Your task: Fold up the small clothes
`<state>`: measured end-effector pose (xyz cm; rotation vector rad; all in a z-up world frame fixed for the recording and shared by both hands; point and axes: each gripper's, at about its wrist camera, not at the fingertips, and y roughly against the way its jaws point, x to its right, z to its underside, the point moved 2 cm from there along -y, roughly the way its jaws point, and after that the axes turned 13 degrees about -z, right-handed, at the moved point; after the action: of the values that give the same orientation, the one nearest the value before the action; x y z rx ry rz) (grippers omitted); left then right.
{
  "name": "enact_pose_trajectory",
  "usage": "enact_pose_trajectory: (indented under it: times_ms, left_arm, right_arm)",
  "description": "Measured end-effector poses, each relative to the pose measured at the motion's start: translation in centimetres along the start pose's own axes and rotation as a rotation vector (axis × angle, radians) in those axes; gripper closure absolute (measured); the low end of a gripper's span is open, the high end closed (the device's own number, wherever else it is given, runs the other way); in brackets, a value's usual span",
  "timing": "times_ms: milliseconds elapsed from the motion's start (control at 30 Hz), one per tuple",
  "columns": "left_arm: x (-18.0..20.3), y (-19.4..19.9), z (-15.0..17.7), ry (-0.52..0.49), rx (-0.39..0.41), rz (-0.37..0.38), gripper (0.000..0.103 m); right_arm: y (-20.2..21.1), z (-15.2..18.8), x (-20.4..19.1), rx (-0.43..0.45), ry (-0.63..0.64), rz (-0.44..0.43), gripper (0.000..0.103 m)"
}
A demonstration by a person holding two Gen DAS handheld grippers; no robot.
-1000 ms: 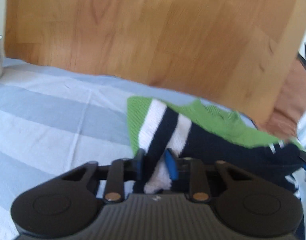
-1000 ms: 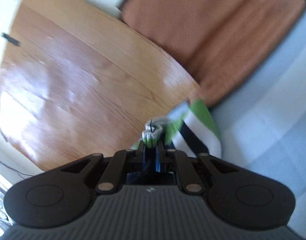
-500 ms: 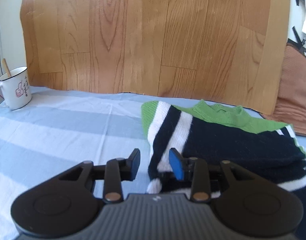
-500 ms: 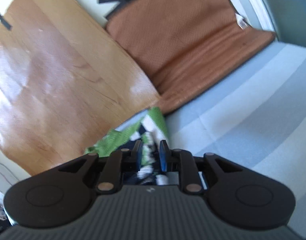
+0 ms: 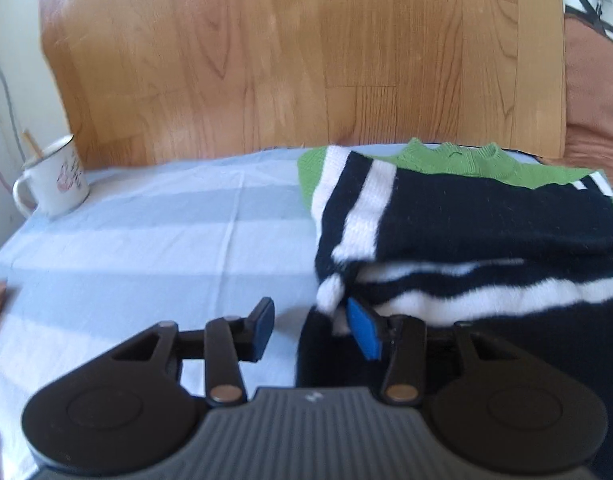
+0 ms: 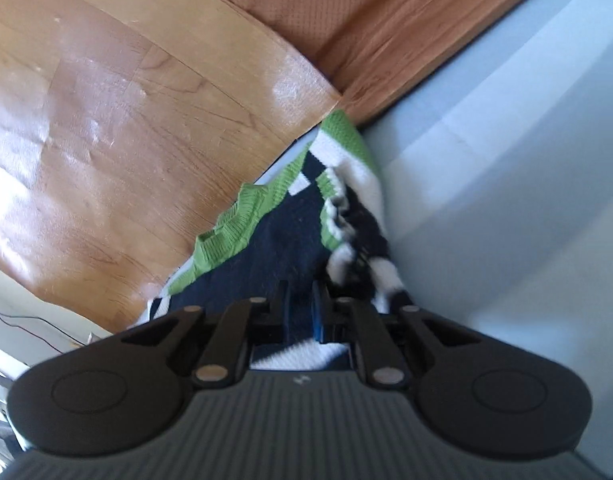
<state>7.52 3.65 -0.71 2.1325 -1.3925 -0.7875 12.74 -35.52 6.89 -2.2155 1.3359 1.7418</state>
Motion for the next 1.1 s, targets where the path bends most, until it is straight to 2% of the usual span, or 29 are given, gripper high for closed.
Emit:
enact_pose_trajectory:
  times_ms: [100,200,367,500,567,633,733,833,967,1100]
  left_arm:
    - [-2.0,2.3,1.5,0.032,0.001,0.043,0.061]
    - [-3.9,4.7,3.7,0.045,0.008,0.067,0.052]
    - [-6.3,7.0,7.7,0.092,-0.058,0.177,0.044]
    - [-6.5,9.2,10.1,0.058,-0.027,0.172,0.041]
    - [-6.6,10.2,11.2,0.048,-0.014,0.169,0.042]
    - [-6.8,11.1,12.2,0.038,0.003,0.161,0.044]
    - [-6.8,12.0,13.5,0.003,0.038,0.119,0.041]
    - [-6.7,12.2,13.9,0.011,0.055,0.088,0.039]
    - [-6.5,12.4,13.9,0.028,0.049,0.065,0.037]
    - [-6.5,12.3,14.0,0.041,0.038,0.051,0.031]
  right_arm:
    - [3.3,1.4,-0.9,-0.027,0.049,-0.046,0.082]
    - [6.3,3.1,-1.1,-0.057,0.051,-0.094,0.079]
    - [9.4,6.5,-0.3,-0.127,0.039,-0.136,0.077]
    - [10.2,9.0,0.2,-0.136,0.035,-0.138,0.079]
    - [11.0,9.8,0.1,-0.105,0.048,-0.152,0.079]
    - [11.8,10.7,-0.1,-0.096,0.074,-0.154,0.079]
    - [12.3,12.0,-0.8,-0.084,0.143,-0.139,0.079]
    - [12.1,12.7,-1.3,-0.057,0.192,-0.125,0.079]
    - [12.1,12.6,-0.6,-0.035,0.156,-0.141,0.079]
    - [12.3,12.6,-0.4,-0.029,0.165,-0.152,0.079]
